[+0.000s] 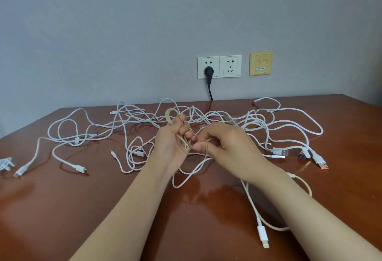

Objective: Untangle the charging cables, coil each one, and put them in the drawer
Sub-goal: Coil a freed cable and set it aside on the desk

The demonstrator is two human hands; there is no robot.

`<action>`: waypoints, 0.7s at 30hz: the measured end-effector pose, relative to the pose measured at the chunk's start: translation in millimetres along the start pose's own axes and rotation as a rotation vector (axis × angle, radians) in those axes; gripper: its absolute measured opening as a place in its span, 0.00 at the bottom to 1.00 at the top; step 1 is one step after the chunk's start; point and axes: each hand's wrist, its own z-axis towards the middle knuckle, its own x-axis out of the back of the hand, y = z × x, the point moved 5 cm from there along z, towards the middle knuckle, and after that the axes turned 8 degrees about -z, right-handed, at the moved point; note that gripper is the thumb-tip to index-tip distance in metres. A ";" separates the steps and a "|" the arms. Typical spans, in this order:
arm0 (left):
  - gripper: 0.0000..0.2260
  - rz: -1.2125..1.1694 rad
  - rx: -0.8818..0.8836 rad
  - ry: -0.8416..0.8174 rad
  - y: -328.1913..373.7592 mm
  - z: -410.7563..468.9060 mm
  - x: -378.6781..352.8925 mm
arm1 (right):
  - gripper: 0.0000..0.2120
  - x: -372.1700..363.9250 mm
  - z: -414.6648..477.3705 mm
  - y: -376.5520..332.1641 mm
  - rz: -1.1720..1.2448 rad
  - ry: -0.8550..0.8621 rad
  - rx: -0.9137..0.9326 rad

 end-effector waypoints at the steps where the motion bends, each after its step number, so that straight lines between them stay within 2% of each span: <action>1: 0.15 -0.011 0.001 -0.013 0.4 -0.1 -0.8 | 0.04 -0.5 -0.7 -0.6 -0.034 -0.015 -0.006; 4: 0.15 0.036 0.008 -0.070 0.0 -2.7 -3.5 | 0.06 -6.8 -3.8 -2.9 -0.156 -0.088 -0.035; 6: 0.16 0.082 0.029 -0.120 -3.6 -5.1 -7.9 | 0.07 -9.9 -5.1 -4.0 -0.110 -0.104 -0.080; 9: 0.16 0.126 0.054 -0.164 -7.6 -8.8 -12.8 | 0.09 -12.5 -3.8 -2.5 -0.001 -0.056 -0.140; 13: 0.15 0.131 0.085 -0.194 -12.0 -14.8 -19.0 | 0.04 -9.2 -1.4 5.0 0.056 0.057 -0.238; 16: 0.15 0.098 0.091 -0.166 -15.6 -16.0 -20.8 | 0.03 -6.9 -2.8 2.7 -0.097 0.132 -0.191; 19: 0.15 0.106 0.105 -0.133 -17.2 -13.7 -20.0 | 0.06 3.9 -3.9 -7.5 -0.365 0.330 -0.007; 21: 0.15 0.110 0.110 -0.116 -17.6 -12.5 -19.5 | 0.08 7.3 -5.0 -14.5 -0.494 0.387 0.084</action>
